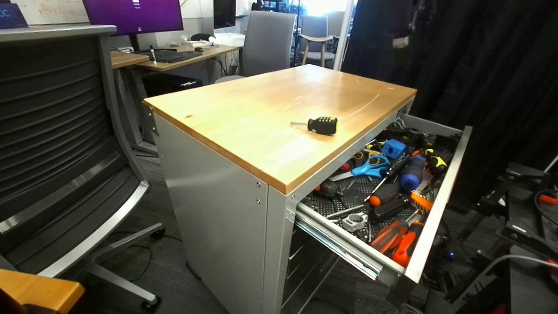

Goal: Put the screwdriver in the drawer then close it

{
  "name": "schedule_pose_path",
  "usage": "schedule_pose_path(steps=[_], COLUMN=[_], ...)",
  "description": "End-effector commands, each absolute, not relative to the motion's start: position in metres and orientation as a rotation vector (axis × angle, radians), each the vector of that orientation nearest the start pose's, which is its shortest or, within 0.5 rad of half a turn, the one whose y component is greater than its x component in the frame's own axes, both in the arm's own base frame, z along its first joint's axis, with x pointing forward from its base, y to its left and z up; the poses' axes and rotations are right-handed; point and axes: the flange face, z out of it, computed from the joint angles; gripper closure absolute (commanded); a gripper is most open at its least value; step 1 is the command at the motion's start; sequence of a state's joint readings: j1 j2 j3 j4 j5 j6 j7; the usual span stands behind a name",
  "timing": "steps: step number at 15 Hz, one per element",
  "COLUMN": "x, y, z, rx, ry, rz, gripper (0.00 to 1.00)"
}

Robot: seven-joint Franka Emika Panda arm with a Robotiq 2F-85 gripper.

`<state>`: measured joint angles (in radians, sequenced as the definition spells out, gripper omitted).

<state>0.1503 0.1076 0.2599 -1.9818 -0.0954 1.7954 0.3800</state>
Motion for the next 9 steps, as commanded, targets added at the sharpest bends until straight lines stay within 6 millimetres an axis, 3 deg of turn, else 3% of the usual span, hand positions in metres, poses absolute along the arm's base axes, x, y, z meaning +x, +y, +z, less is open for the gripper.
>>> schedule_pose_path(steps=[1, 5, 6, 9], x=[0.552, 0.593, 0.584, 0.590], y=[0.230, 0.239, 0.243, 0.247], z=[0.366, 0.338, 0.331, 0.313], rx=[-3.302, -3.302, -3.311, -3.299], ry=[-0.144, -0.189, -0.190, -0.200], rz=[0.361, 0.367, 0.359, 0.409], gripper=[0.00, 0.00, 0.00, 0.00])
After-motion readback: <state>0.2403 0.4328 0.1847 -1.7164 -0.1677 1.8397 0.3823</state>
